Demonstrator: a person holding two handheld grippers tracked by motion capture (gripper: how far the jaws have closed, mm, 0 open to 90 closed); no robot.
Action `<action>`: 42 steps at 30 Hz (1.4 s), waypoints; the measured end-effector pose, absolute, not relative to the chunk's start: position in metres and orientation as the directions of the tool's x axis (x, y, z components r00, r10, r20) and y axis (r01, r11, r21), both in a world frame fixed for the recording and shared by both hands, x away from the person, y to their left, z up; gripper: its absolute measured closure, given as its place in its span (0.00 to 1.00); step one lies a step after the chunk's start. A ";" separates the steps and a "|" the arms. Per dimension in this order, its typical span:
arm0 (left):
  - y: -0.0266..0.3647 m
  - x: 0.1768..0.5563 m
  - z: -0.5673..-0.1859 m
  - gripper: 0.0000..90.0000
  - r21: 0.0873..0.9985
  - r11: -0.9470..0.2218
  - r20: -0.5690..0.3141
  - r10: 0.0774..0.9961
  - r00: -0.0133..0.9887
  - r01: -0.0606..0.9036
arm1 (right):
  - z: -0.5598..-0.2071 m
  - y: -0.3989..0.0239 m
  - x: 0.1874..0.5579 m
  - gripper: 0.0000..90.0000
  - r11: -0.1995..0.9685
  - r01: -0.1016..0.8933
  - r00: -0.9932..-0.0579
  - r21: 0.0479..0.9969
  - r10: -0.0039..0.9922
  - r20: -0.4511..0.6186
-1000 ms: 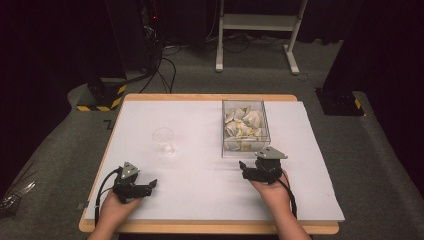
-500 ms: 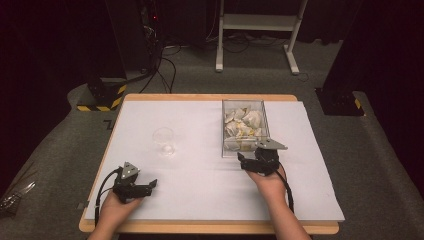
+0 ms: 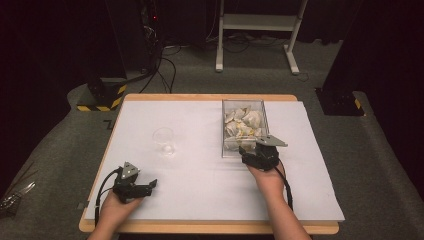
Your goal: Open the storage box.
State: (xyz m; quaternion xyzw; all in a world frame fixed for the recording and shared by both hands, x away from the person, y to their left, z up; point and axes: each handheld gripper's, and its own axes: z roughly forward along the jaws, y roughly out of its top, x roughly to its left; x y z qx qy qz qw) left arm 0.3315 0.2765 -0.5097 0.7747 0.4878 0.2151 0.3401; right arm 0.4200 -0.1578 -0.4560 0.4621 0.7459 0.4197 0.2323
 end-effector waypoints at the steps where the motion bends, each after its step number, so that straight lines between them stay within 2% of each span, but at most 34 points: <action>1: 0.277 0.332 -0.510 0.17 0.737 -0.293 0.000 0.902 0.432 0.610 | -0.456 -0.157 0.420 0.36 0.229 0.490 -0.464 0.841 0.885 0.029; 6: 0.277 0.332 -0.510 0.17 0.737 -0.294 0.003 0.902 0.432 0.608 | -0.454 -0.153 0.417 0.42 0.232 0.467 -0.446 0.853 0.895 0.001; 14: 0.277 0.332 -0.510 0.17 0.737 -0.295 0.003 0.902 0.433 0.608 | -0.453 -0.150 0.415 0.46 0.218 0.455 -0.425 0.864 0.905 -0.005; 17: 0.276 0.332 -0.510 0.17 0.738 -0.295 0.004 0.902 0.432 0.607 | -0.455 -0.148 0.414 0.47 0.233 0.433 -0.415 0.871 0.909 -0.037; 21: 0.277 0.332 -0.510 0.17 0.737 -0.295 0.004 0.902 0.432 0.608 | -0.456 -0.145 0.414 0.47 0.226 0.444 -0.409 0.867 0.912 -0.029; 30: 0.277 0.331 -0.510 0.17 0.738 -0.295 0.005 0.902 0.432 0.607 | -0.457 -0.149 0.411 0.54 0.211 0.442 -0.415 0.872 0.910 -0.010; 36: 0.276 0.331 -0.510 0.17 0.738 -0.295 0.005 0.902 0.432 0.607 | -0.457 -0.153 0.407 0.60 0.214 0.437 -0.417 0.874 0.909 -0.015; 42: 0.277 0.332 -0.510 0.17 0.738 -0.295 0.005 0.902 0.432 0.607 | -0.457 -0.154 0.400 0.61 0.230 0.428 -0.420 0.874 0.907 -0.032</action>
